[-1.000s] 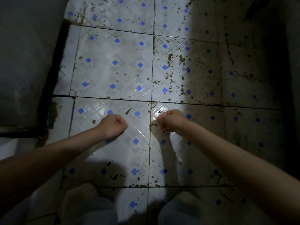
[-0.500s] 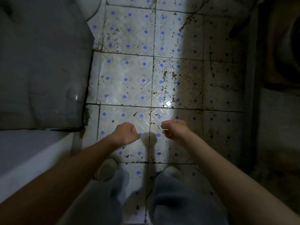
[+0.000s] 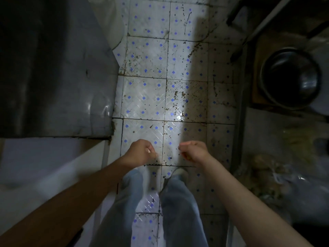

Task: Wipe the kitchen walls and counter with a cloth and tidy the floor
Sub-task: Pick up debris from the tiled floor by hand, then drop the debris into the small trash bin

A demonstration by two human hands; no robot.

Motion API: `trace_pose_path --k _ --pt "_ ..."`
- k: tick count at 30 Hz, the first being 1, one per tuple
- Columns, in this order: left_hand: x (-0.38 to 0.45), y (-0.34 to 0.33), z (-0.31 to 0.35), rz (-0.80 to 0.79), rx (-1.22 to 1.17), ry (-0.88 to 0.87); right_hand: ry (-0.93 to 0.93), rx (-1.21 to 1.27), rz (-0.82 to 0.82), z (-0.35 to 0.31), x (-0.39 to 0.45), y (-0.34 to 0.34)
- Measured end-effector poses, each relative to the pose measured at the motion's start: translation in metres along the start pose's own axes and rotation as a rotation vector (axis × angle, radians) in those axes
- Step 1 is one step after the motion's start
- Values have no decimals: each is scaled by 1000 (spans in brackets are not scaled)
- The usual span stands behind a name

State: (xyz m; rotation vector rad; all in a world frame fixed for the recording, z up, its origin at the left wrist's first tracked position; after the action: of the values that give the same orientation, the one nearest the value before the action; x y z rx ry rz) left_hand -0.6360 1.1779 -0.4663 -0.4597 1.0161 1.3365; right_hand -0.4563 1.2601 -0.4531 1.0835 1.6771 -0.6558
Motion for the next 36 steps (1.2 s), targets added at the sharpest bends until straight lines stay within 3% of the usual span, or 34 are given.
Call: trace_pose_path --k 11,22,29,36 --pt "-123 45 71 175 -125 -39 85 -80 -24 -43 -138 6" --pt "-205 29 129 52 -258 -144 154 -160 -113 -43 -232 26" --pt "-201 48 145 -42 -261 -123 147 61 2 -27 -260 40" --pt "-189 70 172 -211 -110 -138 95 426 145 13 -275 17"
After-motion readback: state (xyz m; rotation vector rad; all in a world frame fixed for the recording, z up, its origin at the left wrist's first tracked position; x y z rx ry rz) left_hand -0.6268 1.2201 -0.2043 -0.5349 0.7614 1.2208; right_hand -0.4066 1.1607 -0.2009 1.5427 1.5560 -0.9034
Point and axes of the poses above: each hand's wrist, its own x-axis towards the middle knuckle, its own y-axis out of the back of the hand, z = x × y, the point moved 6 cm from there along x, towards the middle knuckle, and after that the axes turned 6 degrees about -z, right-handed, at the moved point
